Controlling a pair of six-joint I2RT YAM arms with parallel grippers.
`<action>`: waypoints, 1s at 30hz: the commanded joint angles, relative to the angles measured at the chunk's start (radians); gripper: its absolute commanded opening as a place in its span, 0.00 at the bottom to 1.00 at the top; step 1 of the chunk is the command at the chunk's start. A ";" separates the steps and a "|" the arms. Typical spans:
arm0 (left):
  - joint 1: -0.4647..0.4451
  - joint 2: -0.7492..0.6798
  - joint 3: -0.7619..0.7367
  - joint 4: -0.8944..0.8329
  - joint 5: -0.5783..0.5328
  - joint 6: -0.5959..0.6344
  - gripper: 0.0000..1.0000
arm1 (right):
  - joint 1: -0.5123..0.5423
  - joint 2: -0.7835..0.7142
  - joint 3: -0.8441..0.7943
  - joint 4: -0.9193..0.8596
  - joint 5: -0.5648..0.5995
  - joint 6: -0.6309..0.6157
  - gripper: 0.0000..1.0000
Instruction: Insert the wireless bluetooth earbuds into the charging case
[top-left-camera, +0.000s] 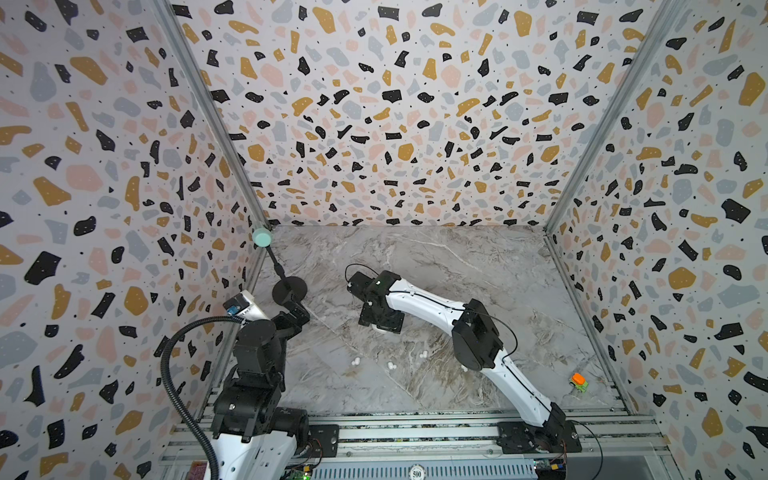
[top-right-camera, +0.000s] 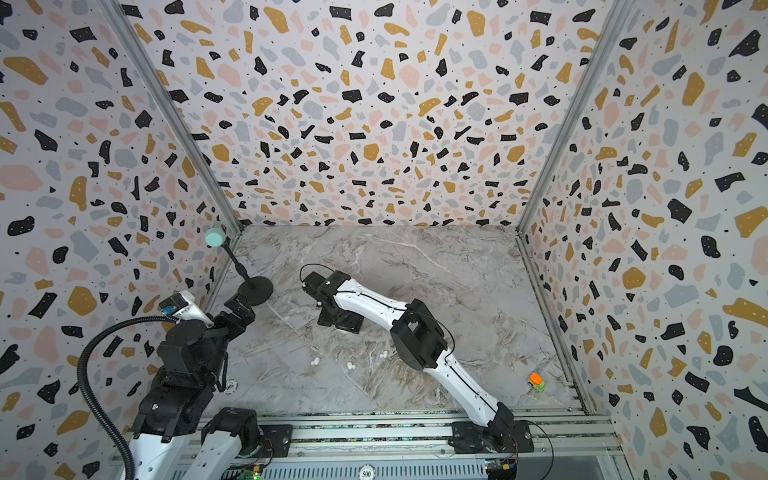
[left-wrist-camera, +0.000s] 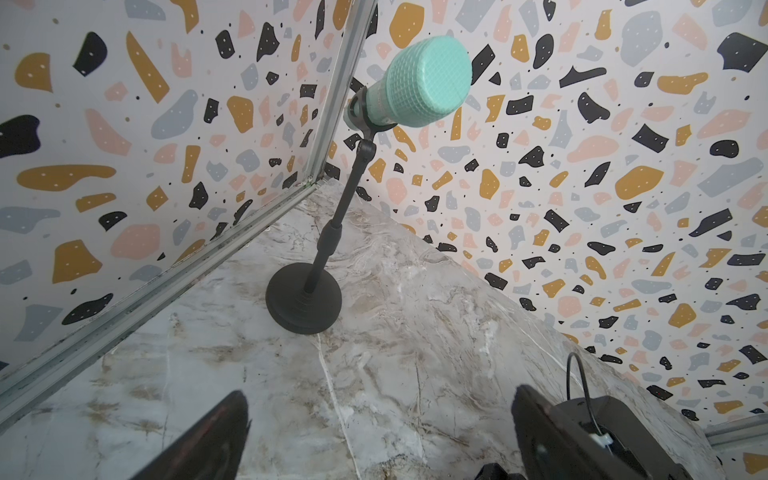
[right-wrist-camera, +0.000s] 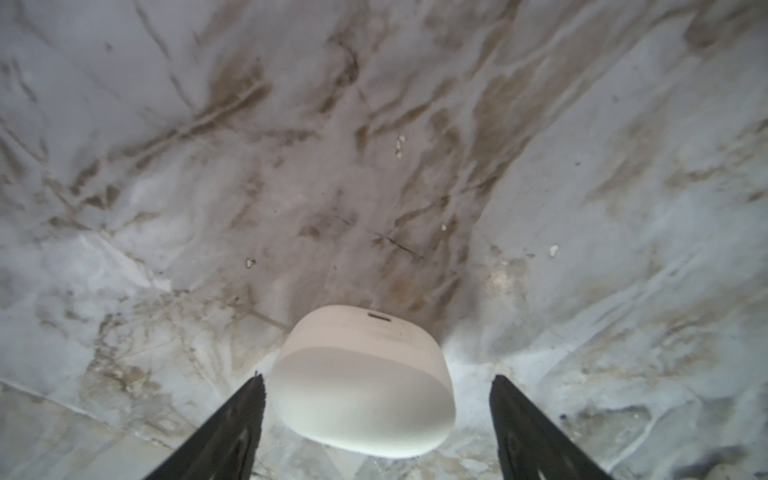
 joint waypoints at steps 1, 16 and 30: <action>-0.002 -0.004 -0.011 0.038 0.010 0.002 1.00 | -0.006 -0.002 0.037 -0.037 0.009 0.010 0.85; -0.002 0.003 -0.012 0.042 0.017 0.003 1.00 | -0.011 -0.006 0.034 -0.027 0.014 0.057 0.84; -0.002 0.008 -0.012 0.044 0.023 0.004 1.00 | -0.011 -0.002 0.030 -0.019 0.010 0.062 0.79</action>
